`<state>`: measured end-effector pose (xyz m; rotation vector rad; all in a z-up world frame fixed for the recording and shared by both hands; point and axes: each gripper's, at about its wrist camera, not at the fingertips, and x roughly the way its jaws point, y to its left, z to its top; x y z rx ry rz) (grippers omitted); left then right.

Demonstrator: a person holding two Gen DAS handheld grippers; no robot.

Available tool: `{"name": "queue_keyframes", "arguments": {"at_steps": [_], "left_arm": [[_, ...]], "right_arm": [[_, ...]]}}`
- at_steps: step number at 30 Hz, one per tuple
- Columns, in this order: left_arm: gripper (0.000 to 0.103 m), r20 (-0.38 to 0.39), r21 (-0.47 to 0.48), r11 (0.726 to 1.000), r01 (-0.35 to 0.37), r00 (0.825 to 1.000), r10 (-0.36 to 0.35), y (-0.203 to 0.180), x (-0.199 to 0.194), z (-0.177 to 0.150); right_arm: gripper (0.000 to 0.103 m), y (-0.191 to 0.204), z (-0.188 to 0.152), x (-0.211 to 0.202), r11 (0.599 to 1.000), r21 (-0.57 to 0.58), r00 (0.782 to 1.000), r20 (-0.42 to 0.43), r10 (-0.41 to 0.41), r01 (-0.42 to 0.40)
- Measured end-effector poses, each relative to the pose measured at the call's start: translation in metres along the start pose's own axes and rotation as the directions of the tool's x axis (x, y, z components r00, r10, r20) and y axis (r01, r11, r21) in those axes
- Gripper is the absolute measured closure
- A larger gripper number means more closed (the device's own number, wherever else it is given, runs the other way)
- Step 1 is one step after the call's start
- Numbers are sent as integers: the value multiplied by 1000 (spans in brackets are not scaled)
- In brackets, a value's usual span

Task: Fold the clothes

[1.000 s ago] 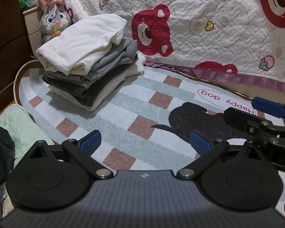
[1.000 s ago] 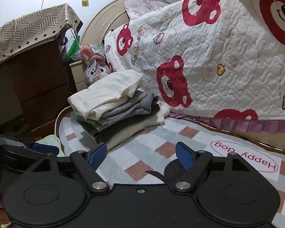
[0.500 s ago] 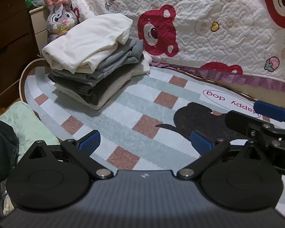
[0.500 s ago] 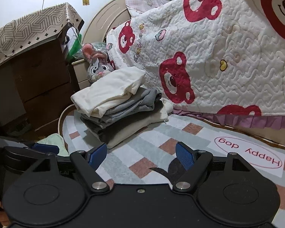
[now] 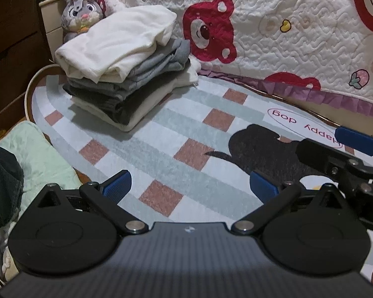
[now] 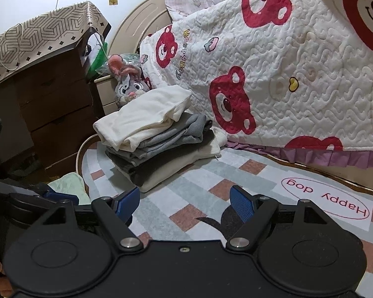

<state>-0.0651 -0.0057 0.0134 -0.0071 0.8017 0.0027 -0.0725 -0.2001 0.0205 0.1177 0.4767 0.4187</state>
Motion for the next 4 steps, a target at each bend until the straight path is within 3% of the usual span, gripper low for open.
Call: {"name": "queue_keyframes", "arguments": {"at_steps": [4], "left_arm": [[0, -22, 21, 1000, 2, 1000, -2, -2, 3, 0]], "right_arm": [[20, -1, -1, -1, 1000, -7, 1000, -9, -4, 4]]}}
